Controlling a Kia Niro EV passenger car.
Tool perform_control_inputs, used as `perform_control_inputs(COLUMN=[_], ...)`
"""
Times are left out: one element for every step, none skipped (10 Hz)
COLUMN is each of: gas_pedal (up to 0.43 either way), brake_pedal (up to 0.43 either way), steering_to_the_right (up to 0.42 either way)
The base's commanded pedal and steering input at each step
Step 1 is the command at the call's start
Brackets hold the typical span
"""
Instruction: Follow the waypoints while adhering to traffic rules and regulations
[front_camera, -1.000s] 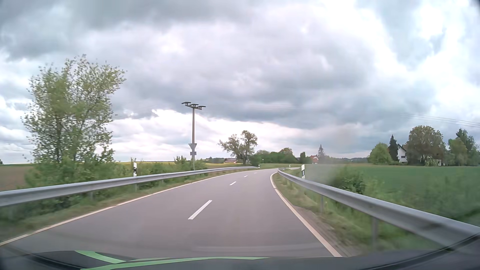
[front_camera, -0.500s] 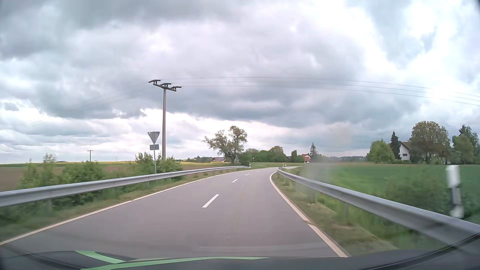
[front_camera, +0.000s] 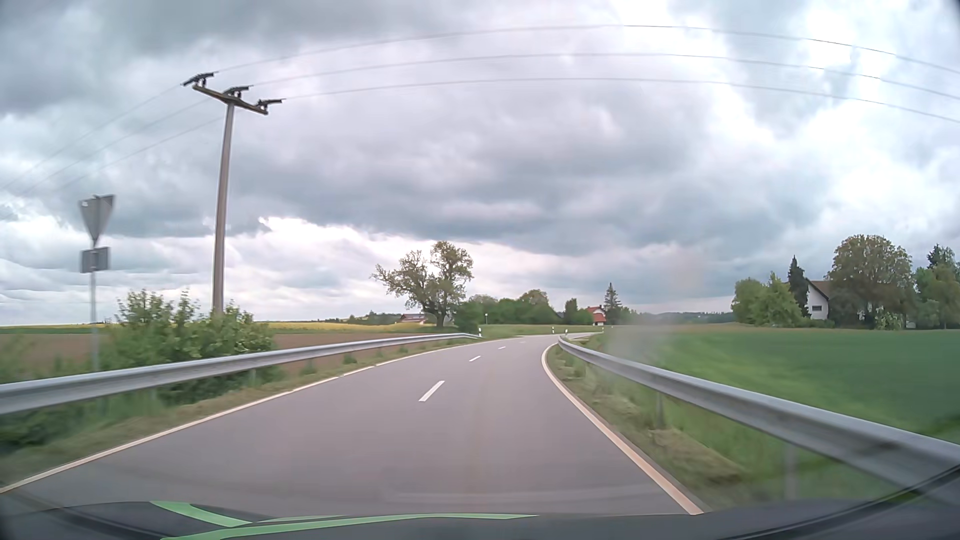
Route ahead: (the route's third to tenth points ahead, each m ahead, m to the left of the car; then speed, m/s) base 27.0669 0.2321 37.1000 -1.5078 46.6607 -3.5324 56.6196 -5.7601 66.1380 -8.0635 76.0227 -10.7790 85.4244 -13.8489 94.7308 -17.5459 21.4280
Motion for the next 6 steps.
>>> perform_control_inputs(gas_pedal=[0.378, 0.378, 0.378, 0.378, 0.378, 0.378], brake_pedal=[0.0, 0.0, 0.0, 0.0, 0.0, 0.0], steering_to_the_right=[0.022, 0.022, 0.023, 0.023, 0.024, 0.026])
